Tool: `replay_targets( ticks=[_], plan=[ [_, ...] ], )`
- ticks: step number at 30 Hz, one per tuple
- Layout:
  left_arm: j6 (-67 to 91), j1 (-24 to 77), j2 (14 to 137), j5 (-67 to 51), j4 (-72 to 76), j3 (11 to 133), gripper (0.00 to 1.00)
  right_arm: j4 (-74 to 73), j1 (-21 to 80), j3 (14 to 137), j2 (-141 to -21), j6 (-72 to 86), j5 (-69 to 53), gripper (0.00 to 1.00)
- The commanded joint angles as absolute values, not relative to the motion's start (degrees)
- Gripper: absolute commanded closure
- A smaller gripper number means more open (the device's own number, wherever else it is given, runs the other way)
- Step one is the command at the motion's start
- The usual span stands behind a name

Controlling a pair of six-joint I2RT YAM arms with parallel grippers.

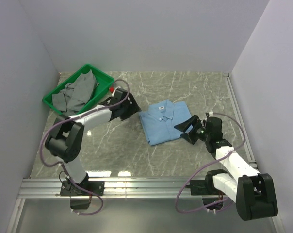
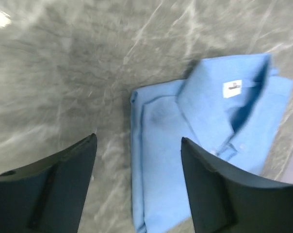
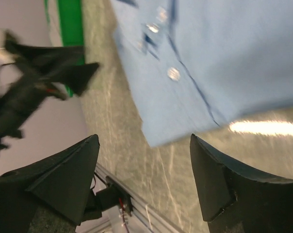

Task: Fold and stack the long sleeve shirts
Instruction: Fold the shirt

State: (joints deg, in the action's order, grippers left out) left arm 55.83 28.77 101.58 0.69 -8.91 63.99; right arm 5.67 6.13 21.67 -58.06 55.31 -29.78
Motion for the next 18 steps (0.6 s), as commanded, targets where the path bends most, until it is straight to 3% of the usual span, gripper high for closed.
replay_targets(
  ticks=[1, 4, 6, 10, 18],
  plan=[
    [52.0, 28.6, 93.4, 6.9, -14.7, 67.1, 0.22, 4.5, 6.2, 17.9, -55.3, 58.9, -28.5, 0.18],
    [48.7, 28.6, 87.5, 13.8, -19.2, 68.0, 0.14, 5.4, 6.5, 14.3, -53.6, 61.3, -25.3, 0.18],
    [45.6, 28.4, 82.3, 18.2, -21.1, 67.7, 0.03, 6.9, 7.0, 12.2, -52.8, 63.4, -23.2, 0.19],
    [41.3, 27.5, 73.1, 27.8, -24.1, 64.5, 0.01, 12.1, 9.3, 8.8, -52.8, 67.7, -17.1, 0.26],
    [31.7, 25.4, 55.5, 42.4, -19.6, 50.8, 0.01, 20.4, 13.6, 7.9, -60.4, 73.7, -9.8, 0.28]
  ],
)
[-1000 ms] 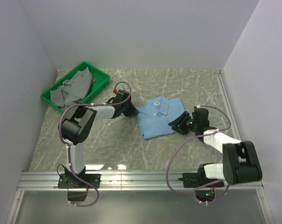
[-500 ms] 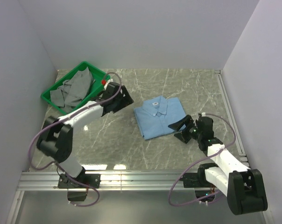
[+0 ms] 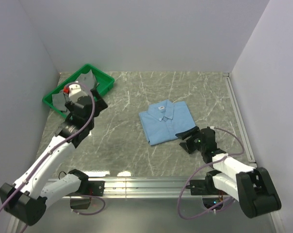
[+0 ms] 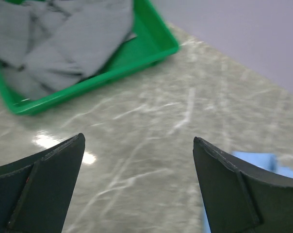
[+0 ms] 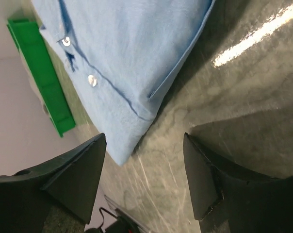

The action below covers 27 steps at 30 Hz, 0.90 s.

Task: Fold and stack the long sleeve shirts
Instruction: Fold the shirt

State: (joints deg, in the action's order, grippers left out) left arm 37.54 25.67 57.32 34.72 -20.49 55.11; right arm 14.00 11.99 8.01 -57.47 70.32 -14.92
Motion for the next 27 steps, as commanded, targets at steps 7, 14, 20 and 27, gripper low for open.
replay_targets(
  ticks=[7, 14, 20, 27],
  plan=[
    [31.2, 25.2, 54.1, 43.2, -16.9, 46.3, 0.01, 24.4, 17.8, 9.9, -69.3, 77.7, -7.7, 0.31],
    [29.9, 25.0, 55.9, 42.5, -16.4, 47.5, 0.01, 16.3, 20.4, 15.7, -71.9, 76.5, -6.2, 0.33],
    [29.6, 25.0, 55.6, 42.0, -16.0, 47.1, 0.01, -12.6, 18.6, 29.1, -66.3, 57.6, -2.7, 0.23],
    [28.8, 25.0, 55.8, 40.9, -15.4, 47.0, 0.01, -31.0, 8.4, 46.7, -68.5, 35.1, -1.5, 0.22]
  ],
)
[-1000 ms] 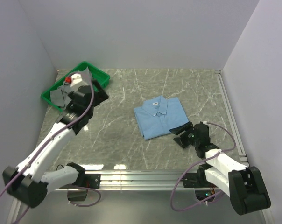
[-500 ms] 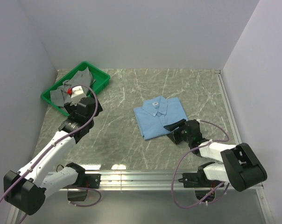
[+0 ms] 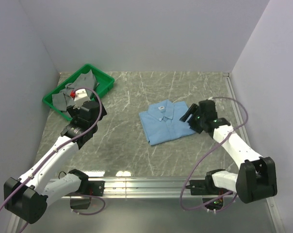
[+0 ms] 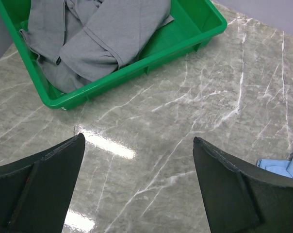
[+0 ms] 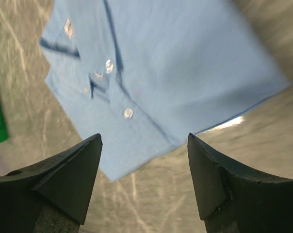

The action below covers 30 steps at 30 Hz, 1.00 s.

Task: Fold and stack the long sleeve shirts
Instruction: Fold the shirt, then neatly place the folded shirt to the corner

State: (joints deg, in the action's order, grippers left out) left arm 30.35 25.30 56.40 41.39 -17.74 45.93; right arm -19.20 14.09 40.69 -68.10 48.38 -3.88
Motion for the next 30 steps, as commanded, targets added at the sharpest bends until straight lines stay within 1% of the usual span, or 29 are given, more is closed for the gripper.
replay_targets(
  ticks=[1, 3, 7, 11, 17, 20, 21, 23, 24, 26, 27, 28, 29, 30],
  plan=[
    [28.8, 25.0, 55.9, 40.7, -15.4, 46.8, 0.01, -30.7, 6.9, 47.7, -69.5, 32.0, -2.1, 0.23],
    [28.9, 25.0, 55.9, 40.5, -15.3, 46.8, 0.01, -28.7, 2.8, 50.3, -71.8, 30.2, -4.4, 0.23],
    [28.9, 25.0, 56.5, 39.9, -15.3, 46.8, 0.01, -22.9, 0.4, 52.4, -80.7, 27.5, -11.2, 0.25],
    [28.9, 25.0, 57.0, 39.9, -15.4, 46.8, 0.01, -16.5, 0.3, 53.6, -86.6, 25.3, -12.4, 0.26],
    [28.7, 25.0, 57.0, 39.7, -15.2, 46.8, 0.01, -15.8, -1.4, 58.0, -94.8, 20.5, -13.2, 0.29],
    [28.6, 25.0, 57.1, 39.6, -15.2, 46.8, 0.02, -17.1, -1.2, 59.9, -98.4, 18.8, -15.6, 0.35],
    [28.7, 25.0, 57.3, 39.6, -15.2, 46.8, 0.02, -17.7, -1.0, 60.6, -100.0, 18.3, -16.2, 0.40],
    [28.5, 25.0, 57.2, 39.3, -15.0, 46.8, 0.02, -18.9, -0.3, 60.9, -101.2, 17.6, -17.9, 0.45],
    [28.4, 25.0, 57.3, 39.2, -15.1, 46.9, 0.02, -19.5, 2.6, 61.0, -102.2, 17.2, -17.9, 0.46],
    [28.4, 25.0, 57.3, 39.0, -14.9, 46.9, 0.02, -20.4, 5.3, 60.6, -103.2, 17.2, -17.9, 0.47],
    [28.3, 25.0, 57.4, 39.0, -14.9, 47.0, 0.02, -21.4, 8.1, 60.5, -102.6, 17.6, -15.9, 0.50],
    [28.3, 25.0, 57.4, 39.0, -15.0, 46.9, 0.02, -20.9, 9.3, 59.9, -102.1, 17.1, -16.7, 0.52],
    [28.3, 25.0, 57.3, 39.0, -14.9, 47.0, 0.02, -21.1, 10.3, 59.8, -102.0, 17.3, -17.9, 0.58],
    [28.3, 25.0, 57.2, 38.9, -14.9, 47.0, 0.02, -21.8, 13.2, 59.9, -102.4, 17.9, -20.3, 0.60]
  ],
)
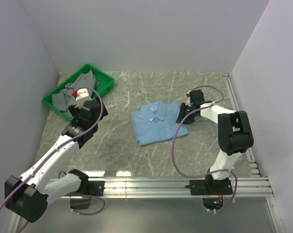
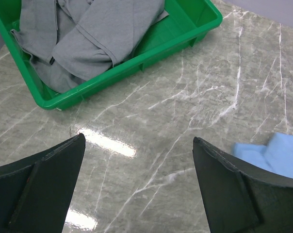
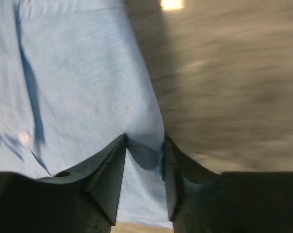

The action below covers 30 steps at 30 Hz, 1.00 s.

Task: Fold and stack the long sleeve shirts
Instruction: Neatly place the folded shirt to the corner

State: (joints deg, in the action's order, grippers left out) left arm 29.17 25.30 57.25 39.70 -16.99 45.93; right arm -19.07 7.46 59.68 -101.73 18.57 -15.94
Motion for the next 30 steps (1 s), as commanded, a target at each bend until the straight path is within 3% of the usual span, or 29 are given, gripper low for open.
replay_targets(
  ticks=[1, 8, 13, 14, 18, 25, 30],
  plan=[
    [28.2, 25.0, 57.1, 38.8, -14.9, 47.0, 0.02, -22.2, 14.7, 59.9, -102.5, 18.6, -20.7, 0.62],
    [28.9, 25.0, 57.3, 37.7, -15.2, 46.9, 0.02, -12.2, 32.9, 56.7, -102.3, 32.7, -24.1, 0.64],
    [33.0, 25.0, 58.1, 34.5, -17.2, 47.0, 0.02, -13.3, 43.1, 64.9, -104.9, 38.1, -22.0, 0.64],
    [34.1, 25.0, 58.2, 31.9, -17.9, 47.0, 0.02, -13.7, 43.9, 66.3, -104.2, 38.3, -21.4, 0.60],
    [38.7, 25.3, 61.6, 24.3, -19.2, 48.3, 0.03, -14.9, 42.5, 65.5, -98.6, 37.8, -20.1, 0.43],
    [40.1, 28.6, 75.5, 18.2, -20.7, 55.4, 0.02, -17.8, 36.0, 58.7, -85.8, 33.9, -18.1, 0.25],
    [43.3, 30.8, 88.9, 16.9, -21.6, 62.7, 0.02, -16.5, 28.8, 50.1, -76.0, 32.7, -19.5, 0.24]
  ],
)
